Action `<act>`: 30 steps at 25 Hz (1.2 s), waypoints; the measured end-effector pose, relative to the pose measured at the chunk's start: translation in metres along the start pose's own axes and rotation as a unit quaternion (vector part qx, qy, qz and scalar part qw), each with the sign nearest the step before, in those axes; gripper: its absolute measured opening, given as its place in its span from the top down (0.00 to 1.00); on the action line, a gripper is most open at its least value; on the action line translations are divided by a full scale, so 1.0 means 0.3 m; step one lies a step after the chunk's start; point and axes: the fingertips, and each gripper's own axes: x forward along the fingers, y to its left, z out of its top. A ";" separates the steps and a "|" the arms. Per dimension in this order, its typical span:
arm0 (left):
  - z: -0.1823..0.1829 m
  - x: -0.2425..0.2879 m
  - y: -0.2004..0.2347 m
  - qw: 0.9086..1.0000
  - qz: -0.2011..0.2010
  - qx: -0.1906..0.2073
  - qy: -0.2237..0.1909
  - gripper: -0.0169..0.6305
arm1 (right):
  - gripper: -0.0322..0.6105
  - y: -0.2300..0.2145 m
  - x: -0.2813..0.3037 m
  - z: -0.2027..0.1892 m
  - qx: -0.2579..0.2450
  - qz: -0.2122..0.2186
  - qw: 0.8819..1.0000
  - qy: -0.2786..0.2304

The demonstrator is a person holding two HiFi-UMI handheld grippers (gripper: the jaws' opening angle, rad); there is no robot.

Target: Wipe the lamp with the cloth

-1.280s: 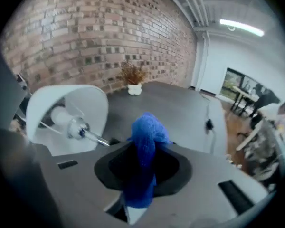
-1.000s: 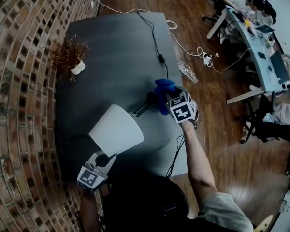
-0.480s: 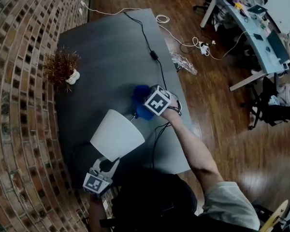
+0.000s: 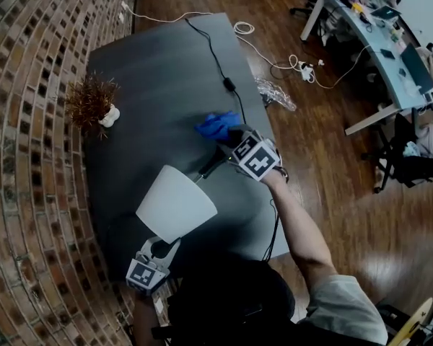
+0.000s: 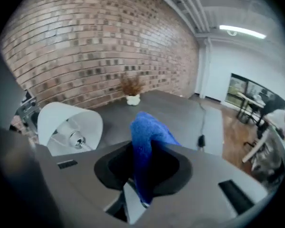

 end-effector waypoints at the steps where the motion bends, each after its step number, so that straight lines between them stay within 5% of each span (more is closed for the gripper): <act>1: 0.001 0.000 0.001 1.000 0.001 -0.002 -0.001 0.89 | 0.81 0.064 0.045 -0.006 -0.036 0.022 0.999 0.019; 3: 0.012 -0.002 0.002 1.000 0.002 -0.010 -0.009 0.89 | 0.81 0.091 0.118 -0.068 -0.092 0.015 0.993 0.072; 7: 0.052 -0.008 0.005 0.997 -0.003 -0.061 -0.038 0.87 | 0.81 -0.099 0.094 -0.157 -0.117 -0.136 0.976 0.123; 9: 0.088 -0.017 0.023 0.990 -0.012 -0.125 -0.070 0.81 | 0.81 -0.081 0.087 -0.137 -0.109 -0.123 0.981 0.102; 13: 0.177 -0.056 0.093 0.941 -0.043 -0.289 -0.172 0.53 | 0.81 -0.007 0.127 -0.162 -0.122 -0.094 0.984 0.083; 15: 0.241 -0.071 0.127 0.914 -0.069 -0.337 -0.216 0.52 | 0.81 -0.017 0.124 -0.168 -0.105 -0.098 0.987 0.071; 18: 0.291 -0.065 0.172 0.889 -0.095 -0.386 -0.227 0.53 | 0.81 -0.024 0.122 -0.171 -0.090 -0.094 0.990 0.062; 21: 0.284 -0.076 0.235 0.849 -0.096 -0.457 -0.249 0.59 | 0.81 -0.026 0.114 -0.177 -0.076 -0.091 0.992 0.050; 23: 0.272 -0.078 0.258 0.827 -0.096 -0.486 -0.264 0.82 | 0.81 -0.025 0.108 -0.179 -0.064 -0.084 0.994 0.039; 26: 0.278 -0.066 0.225 0.829 -0.116 -0.480 -0.262 0.97 | 0.81 -0.033 0.094 -0.183 -0.040 -0.075 0.996 0.031; 30: 0.264 -0.050 0.152 0.860 -0.122 -0.433 -0.241 0.97 | 0.81 -0.017 -0.005 -0.030 -0.037 -0.083 0.996 -0.013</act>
